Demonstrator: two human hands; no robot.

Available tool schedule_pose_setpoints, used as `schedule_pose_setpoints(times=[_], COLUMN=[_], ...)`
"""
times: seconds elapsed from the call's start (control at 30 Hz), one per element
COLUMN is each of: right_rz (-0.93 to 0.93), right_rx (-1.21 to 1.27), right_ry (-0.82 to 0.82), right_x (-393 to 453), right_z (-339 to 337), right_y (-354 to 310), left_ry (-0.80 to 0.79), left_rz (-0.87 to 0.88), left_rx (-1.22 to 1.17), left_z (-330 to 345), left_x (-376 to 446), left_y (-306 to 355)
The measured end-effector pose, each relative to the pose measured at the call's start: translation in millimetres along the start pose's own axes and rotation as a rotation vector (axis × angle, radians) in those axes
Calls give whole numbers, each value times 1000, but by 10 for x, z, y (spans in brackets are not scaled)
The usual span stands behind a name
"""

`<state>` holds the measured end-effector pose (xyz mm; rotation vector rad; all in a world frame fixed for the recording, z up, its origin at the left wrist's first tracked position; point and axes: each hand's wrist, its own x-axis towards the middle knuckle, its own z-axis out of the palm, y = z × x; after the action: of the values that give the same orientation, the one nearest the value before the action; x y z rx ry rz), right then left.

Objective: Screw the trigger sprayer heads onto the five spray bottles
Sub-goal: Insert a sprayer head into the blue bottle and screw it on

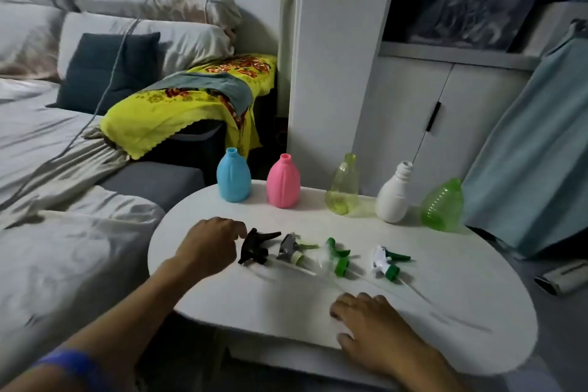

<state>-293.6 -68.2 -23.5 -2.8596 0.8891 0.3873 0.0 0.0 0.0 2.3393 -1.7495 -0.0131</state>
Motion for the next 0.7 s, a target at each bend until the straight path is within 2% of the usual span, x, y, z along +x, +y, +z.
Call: schedule_pose_setpoints(times=[0.03,0.1,0.2,0.27,0.4,0.53,0.63,0.7], right_rz=[-10,-35,-34,-53,-75,-43,-92,-110], right_rx=[3,28,124,126,191,284,269,268], right_ry=[-15,-21,-78,-87,-24,-9,105,226], right_x=[82,189,324,427,529,501,460,459], right_z=[-12,-51,-103,-101,-55,-28,-24,-80], right_y=[52,155,243,290,390,485,499,502], left_ry=[24,-31,-348,-469,-369,-401,-367,-357], left_rz=[-44,-43,-29,-27,8,46,-32,-28], left_rx=[22,68,13,41,62,76,-167,-182], left_z=[5,67,201,291,292,228,100,9], left_x=[49,141,226,317,555,592,562,570], left_y=[-116,-352,-623,-719,-787,-773,-885,-912])
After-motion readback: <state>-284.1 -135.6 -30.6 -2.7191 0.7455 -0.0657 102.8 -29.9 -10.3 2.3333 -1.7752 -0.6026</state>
